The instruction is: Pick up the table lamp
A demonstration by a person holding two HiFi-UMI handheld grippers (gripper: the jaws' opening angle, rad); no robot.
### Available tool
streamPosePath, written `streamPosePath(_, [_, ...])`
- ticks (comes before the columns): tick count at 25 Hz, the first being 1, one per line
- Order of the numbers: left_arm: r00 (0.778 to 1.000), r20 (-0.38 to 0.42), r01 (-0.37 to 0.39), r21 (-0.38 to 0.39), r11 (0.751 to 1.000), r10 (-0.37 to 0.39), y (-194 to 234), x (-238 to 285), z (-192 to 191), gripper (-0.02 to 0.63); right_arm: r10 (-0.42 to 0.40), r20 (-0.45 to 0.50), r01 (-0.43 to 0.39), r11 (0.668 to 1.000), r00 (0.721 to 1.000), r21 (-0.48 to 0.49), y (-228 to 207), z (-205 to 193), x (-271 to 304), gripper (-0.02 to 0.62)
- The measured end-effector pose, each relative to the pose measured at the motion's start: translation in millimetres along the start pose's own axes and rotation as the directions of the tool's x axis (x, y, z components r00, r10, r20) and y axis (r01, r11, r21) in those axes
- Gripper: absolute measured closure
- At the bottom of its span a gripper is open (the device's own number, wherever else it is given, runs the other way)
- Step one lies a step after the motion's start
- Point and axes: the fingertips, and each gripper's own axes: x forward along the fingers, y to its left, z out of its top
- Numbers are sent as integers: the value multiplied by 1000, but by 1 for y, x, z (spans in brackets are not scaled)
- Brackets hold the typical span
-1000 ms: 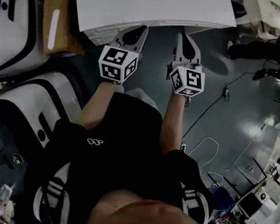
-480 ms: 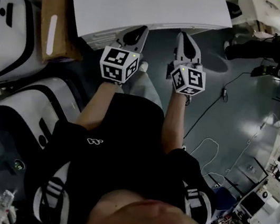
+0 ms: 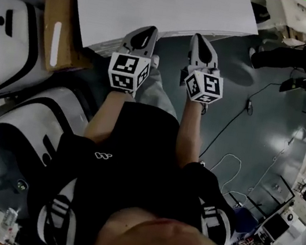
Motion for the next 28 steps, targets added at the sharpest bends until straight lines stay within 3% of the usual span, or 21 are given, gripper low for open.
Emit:
streamPosePath(7, [998, -53, -14, 44, 999, 17, 18, 62, -21, 595, -24, -34, 25, 999, 999, 30, -44, -33, 39, 577])
streamPosePath(12, [996, -37, -79, 78, 994, 83, 31, 96, -11, 595, -41, -44, 44, 997, 998, 70, -80, -38, 59, 577])
streamPosePath(17, [992, -60, -106, 81, 991, 111, 48, 129, -10, 595, -20, -68, 24, 998, 998, 64, -93, -44, 88, 575])
streamPosePath(28, [982, -133, -113, 169, 979, 136, 58, 193, -13, 595, 71, -86, -60, 990, 994, 127, -117, -61, 150, 575])
